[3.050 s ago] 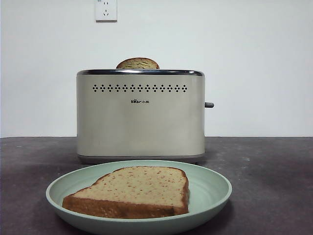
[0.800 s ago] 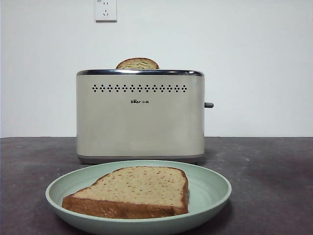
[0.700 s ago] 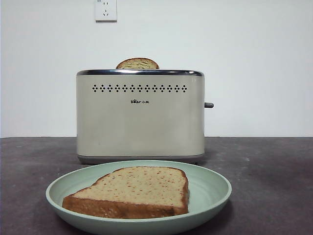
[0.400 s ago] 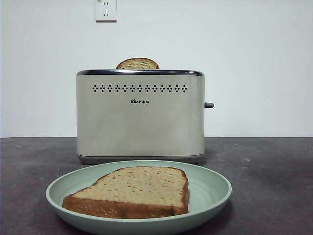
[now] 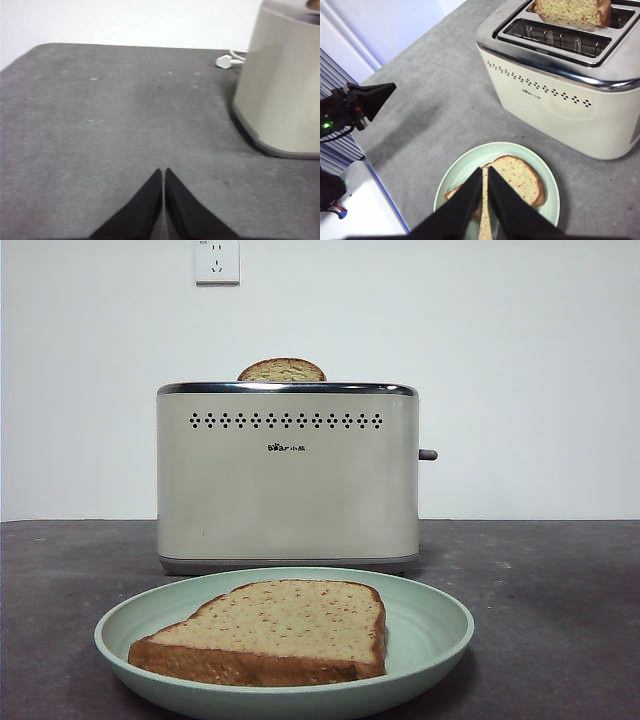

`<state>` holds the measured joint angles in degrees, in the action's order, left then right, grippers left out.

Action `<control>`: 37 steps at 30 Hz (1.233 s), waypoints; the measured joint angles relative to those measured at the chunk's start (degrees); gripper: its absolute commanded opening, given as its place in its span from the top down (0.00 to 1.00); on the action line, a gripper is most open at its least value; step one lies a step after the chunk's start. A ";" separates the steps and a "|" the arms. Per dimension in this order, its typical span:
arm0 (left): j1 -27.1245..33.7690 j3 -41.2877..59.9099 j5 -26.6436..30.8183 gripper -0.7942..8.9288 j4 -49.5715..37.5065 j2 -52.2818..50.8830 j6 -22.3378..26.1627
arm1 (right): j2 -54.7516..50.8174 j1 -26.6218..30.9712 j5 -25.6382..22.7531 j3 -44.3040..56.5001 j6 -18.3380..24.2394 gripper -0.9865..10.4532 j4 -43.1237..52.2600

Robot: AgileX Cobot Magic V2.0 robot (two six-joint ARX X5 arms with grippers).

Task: Take the bread from the toaster,put the bread on the plate,put the plate on the table

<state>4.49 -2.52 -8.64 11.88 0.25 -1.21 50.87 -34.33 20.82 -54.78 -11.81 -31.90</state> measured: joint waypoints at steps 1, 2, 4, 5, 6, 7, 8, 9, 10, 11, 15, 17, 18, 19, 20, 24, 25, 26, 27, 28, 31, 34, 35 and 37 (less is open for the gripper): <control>0.00 0.00 -0.28 0.91 -0.04 0.00 -0.20 | 0.00 0.00 0.00 0.00 0.00 0.91 -0.02; 0.00 0.02 -0.33 0.91 -0.07 0.02 -0.35 | 0.00 0.00 0.00 0.00 0.00 0.91 0.00; 0.00 0.02 -0.33 0.91 -0.11 0.02 -0.48 | 0.00 0.00 0.00 0.00 0.00 0.91 0.00; 0.00 0.02 -0.35 0.91 -0.13 0.00 -0.70 | 0.00 0.00 0.00 0.00 0.00 0.91 -0.02; 0.00 0.02 -0.35 0.91 -0.17 0.02 -0.83 | 0.00 0.00 0.00 0.00 0.00 0.91 -0.02; 0.00 0.02 -0.35 0.91 -0.20 0.00 -0.87 | 0.00 0.00 0.00 0.00 0.00 0.91 0.00; 0.00 0.04 -0.37 0.91 -0.22 0.02 -0.90 | 0.00 0.00 0.00 0.00 0.00 0.91 0.00; 0.00 0.04 -0.37 0.91 -0.22 0.00 -0.94 | 0.00 0.00 0.00 0.00 0.00 0.91 0.00; 0.00 0.04 -0.37 0.91 -0.22 0.02 -0.96 | 0.00 0.00 0.00 0.00 0.00 0.91 0.00; 0.00 0.04 -0.37 0.91 -0.22 0.02 -1.05 | 0.00 0.00 0.00 0.00 0.00 0.91 0.00; 0.00 0.04 -0.37 0.91 -0.22 0.02 -1.07 | 0.00 0.00 0.00 0.00 0.00 0.91 0.00; 0.00 0.04 -0.37 0.91 -0.22 0.02 -1.07 | 0.00 0.00 0.00 0.00 0.00 0.91 -0.02; 0.00 0.04 -0.37 0.91 -0.22 0.02 -1.07 | 0.00 0.00 0.00 0.00 0.00 0.91 0.00; 0.00 0.04 -0.37 0.91 -0.22 0.00 -1.07 | 0.00 0.00 0.00 0.00 0.00 0.91 0.00; 0.00 0.04 -0.39 0.91 -0.22 0.02 -1.07 | 0.00 0.00 0.00 0.00 0.00 0.91 0.00; 0.00 0.04 -0.37 0.91 -0.22 0.02 -1.07 | -0.02 0.39 -0.76 0.00 1.16 0.91 0.04; 0.00 0.04 -0.42 0.91 -0.24 0.02 -1.07 | -0.24 0.79 -1.66 0.02 1.95 0.91 0.04; 0.00 0.04 -0.44 0.91 -0.24 0.02 -1.07 | -0.79 1.68 -3.02 0.09 2.89 0.91 0.04; 0.00 0.04 -0.44 0.91 -0.24 0.02 -1.09 | -1.57 2.91 -4.90 0.20 3.89 0.91 0.26; 0.00 0.04 -0.44 0.91 -0.24 0.02 -1.07 | -2.34 4.24 -6.34 0.31 4.68 0.91 0.98; 0.00 0.04 -0.50 0.91 -0.26 0.02 -1.09 | -5.53 9.42 -6.64 1.77 6.67 0.91 5.25; 0.00 0.07 -0.50 0.91 -0.28 0.02 -1.09 | -9.68 15.23 -4.15 5.81 7.54 0.91 9.33; 0.00 0.07 -0.50 0.91 -0.31 0.02 -1.09 | -11.54 17.77 -3.85 8.20 7.61 0.91 11.17; 0.00 0.07 -0.50 0.91 -0.31 0.02 -1.09 | -14.49 21.99 -3.93 12.15 7.82 0.91 13.79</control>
<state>4.49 -2.46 -9.15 11.57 0.27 -2.31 36.38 -12.34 16.88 -42.63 -3.99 -18.11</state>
